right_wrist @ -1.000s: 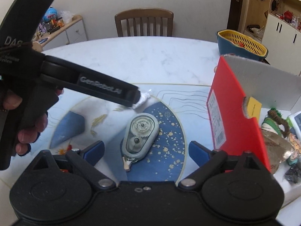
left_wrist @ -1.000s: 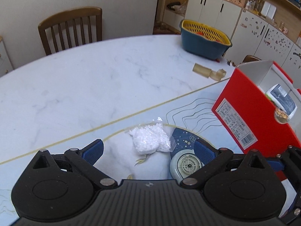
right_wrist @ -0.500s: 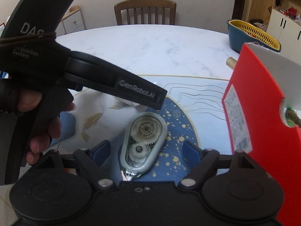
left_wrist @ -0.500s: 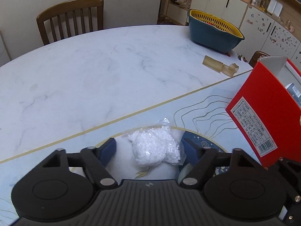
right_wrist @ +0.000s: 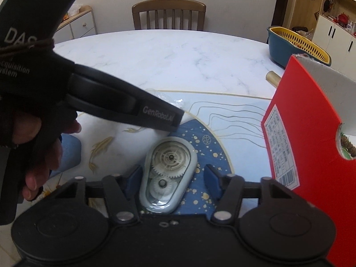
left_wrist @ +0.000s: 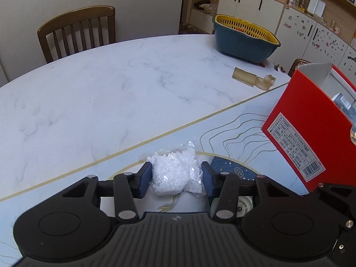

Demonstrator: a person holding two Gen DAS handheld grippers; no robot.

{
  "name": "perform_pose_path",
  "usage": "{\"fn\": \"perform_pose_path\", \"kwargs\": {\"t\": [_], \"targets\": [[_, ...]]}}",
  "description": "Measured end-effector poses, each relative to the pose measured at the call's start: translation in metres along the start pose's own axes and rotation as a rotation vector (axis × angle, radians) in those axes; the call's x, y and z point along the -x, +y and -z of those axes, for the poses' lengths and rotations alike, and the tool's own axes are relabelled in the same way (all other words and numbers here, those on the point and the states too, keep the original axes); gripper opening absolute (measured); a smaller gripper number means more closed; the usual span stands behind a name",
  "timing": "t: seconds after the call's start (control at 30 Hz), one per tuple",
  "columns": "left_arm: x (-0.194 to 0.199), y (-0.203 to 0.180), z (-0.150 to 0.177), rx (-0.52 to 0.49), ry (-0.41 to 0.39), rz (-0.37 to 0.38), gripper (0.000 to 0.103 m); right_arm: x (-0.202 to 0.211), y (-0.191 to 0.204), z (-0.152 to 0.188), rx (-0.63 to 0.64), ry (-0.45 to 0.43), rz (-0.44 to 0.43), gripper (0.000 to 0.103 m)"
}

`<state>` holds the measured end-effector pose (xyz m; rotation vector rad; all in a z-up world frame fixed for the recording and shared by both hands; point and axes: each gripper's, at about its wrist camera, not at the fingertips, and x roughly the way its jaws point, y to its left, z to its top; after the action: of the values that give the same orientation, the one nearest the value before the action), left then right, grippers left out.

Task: Organize objects
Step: 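Grasp the tape dispenser with the right tool while the left grasps the white foam bag, then carry the tape dispenser and foam bag over the red box with both tools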

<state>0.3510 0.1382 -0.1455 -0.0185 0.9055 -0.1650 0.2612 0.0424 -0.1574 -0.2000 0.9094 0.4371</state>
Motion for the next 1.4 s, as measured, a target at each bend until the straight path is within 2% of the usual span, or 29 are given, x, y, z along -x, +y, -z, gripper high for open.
{"fn": "perform_pose_path", "kwargs": {"t": [0.13, 0.37, 0.63, 1.03, 1.4], "targets": [[0.003, 0.002, 0.0, -0.008, -0.003, -0.001, 0.037, 0.004, -0.002, 0.001, -0.004, 0.002, -0.001, 0.046], [0.01, 0.007, 0.004, 0.008, 0.002, -0.015, 0.035, 0.016, -0.011, 0.004, -0.043, 0.004, 0.004, 0.046], [0.031, 0.011, 0.014, 0.044, -0.005, -0.039, 0.034, 0.049, -0.02, 0.007, -0.076, -0.022, -0.004, 0.046], [0.09, 0.001, 0.021, 0.092, -0.054, -0.022, 0.034, 0.107, -0.033, 0.008, -0.089, -0.098, -0.03, 0.046], [0.149, -0.037, 0.019, 0.098, -0.138, 0.027, 0.034, 0.155, -0.062, 0.006, -0.089, -0.151, -0.067, 0.046]]}}
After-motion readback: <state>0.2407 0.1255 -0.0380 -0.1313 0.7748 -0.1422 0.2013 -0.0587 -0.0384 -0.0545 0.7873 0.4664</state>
